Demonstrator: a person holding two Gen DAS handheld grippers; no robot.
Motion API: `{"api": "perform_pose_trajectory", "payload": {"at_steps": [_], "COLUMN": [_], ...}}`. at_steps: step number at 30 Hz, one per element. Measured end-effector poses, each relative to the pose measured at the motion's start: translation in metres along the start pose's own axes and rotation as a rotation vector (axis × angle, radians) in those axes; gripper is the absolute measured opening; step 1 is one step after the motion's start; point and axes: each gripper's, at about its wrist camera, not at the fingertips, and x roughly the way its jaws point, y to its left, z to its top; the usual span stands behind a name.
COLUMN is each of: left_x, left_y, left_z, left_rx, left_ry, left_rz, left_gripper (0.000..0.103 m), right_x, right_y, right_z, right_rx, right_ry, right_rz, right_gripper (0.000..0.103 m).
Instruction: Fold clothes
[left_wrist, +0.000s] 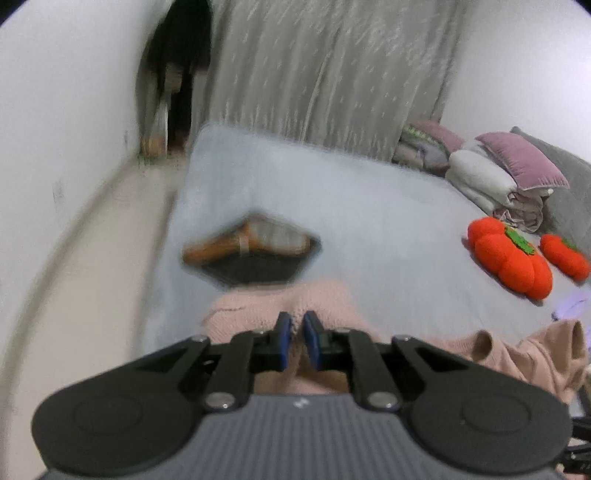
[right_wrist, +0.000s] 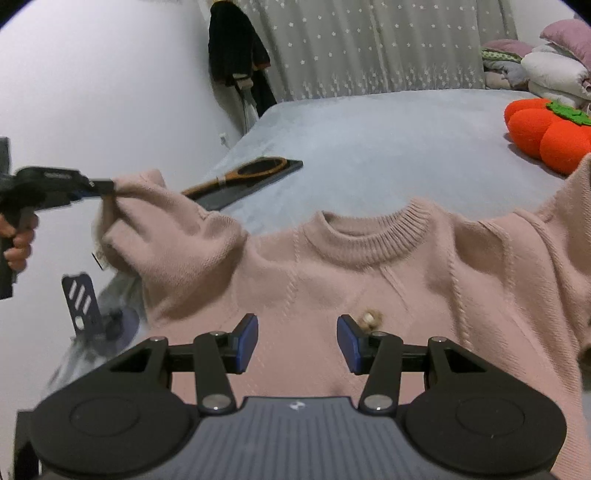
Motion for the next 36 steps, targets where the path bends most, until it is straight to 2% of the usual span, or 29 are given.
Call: {"api": "perform_pose_trajectory", "payload": {"at_steps": [4, 6, 8, 10, 12, 14, 15, 20, 25, 27, 28, 29, 31, 36], "left_x": [-0.025, -0.030, -0.031, -0.031, -0.027, -0.025, -0.023, -0.029, -0.022, -0.017, -0.014, -0.011, -0.005, -0.024], "left_y": [-0.022, -0.028, -0.024, -0.016, -0.001, 0.021, 0.033, 0.098, 0.146, 0.156, 0.159, 0.161, 0.158, 0.130], "left_z": [0.023, 0.024, 0.021, 0.014, 0.004, -0.012, -0.020, -0.076, -0.115, -0.124, -0.127, -0.129, -0.130, -0.118], "left_rx": [0.143, 0.195, 0.203, 0.197, 0.181, 0.137, 0.113, -0.078, -0.257, -0.316, -0.343, -0.374, -0.418, -0.358], "left_ry": [-0.069, -0.067, -0.052, -0.038, -0.012, 0.020, 0.037, 0.125, 0.155, 0.143, 0.133, 0.127, 0.105, -0.062], "left_rz": [0.066, 0.106, 0.130, 0.152, 0.180, 0.198, 0.207, 0.192, 0.107, 0.058, 0.028, -0.010, -0.058, -0.138], "left_gripper": [0.007, 0.014, 0.042, 0.056, 0.060, 0.071, 0.071, 0.071, 0.066, 0.058, 0.047, 0.032, 0.016, 0.014], "right_x": [0.008, 0.011, 0.012, 0.012, 0.012, 0.011, 0.010, 0.011, 0.017, 0.021, 0.024, 0.027, 0.034, 0.054], "right_y": [0.008, 0.011, 0.014, 0.015, 0.015, 0.013, 0.012, 0.014, 0.033, 0.046, 0.055, 0.064, 0.081, 0.104], "right_z": [0.006, 0.007, 0.007, 0.005, 0.005, 0.004, 0.003, 0.003, 0.012, 0.019, 0.024, 0.030, 0.043, 0.061], "right_rx": [0.017, 0.015, 0.006, -0.002, -0.002, -0.001, -0.001, -0.003, -0.014, -0.025, -0.031, -0.035, -0.031, 0.065], "right_ry": [-0.009, -0.006, -0.003, -0.001, 0.001, 0.005, 0.006, 0.014, 0.025, 0.027, 0.027, 0.026, 0.026, 0.036], "right_rz": [0.018, 0.025, 0.028, 0.025, 0.019, 0.013, 0.010, 0.004, 0.025, 0.043, 0.055, 0.074, 0.119, 0.248], "right_gripper": [0.048, 0.048, 0.048, 0.048, 0.048, 0.048, 0.048, 0.048, 0.048, 0.048, 0.048, 0.048, 0.048, 0.048]}}
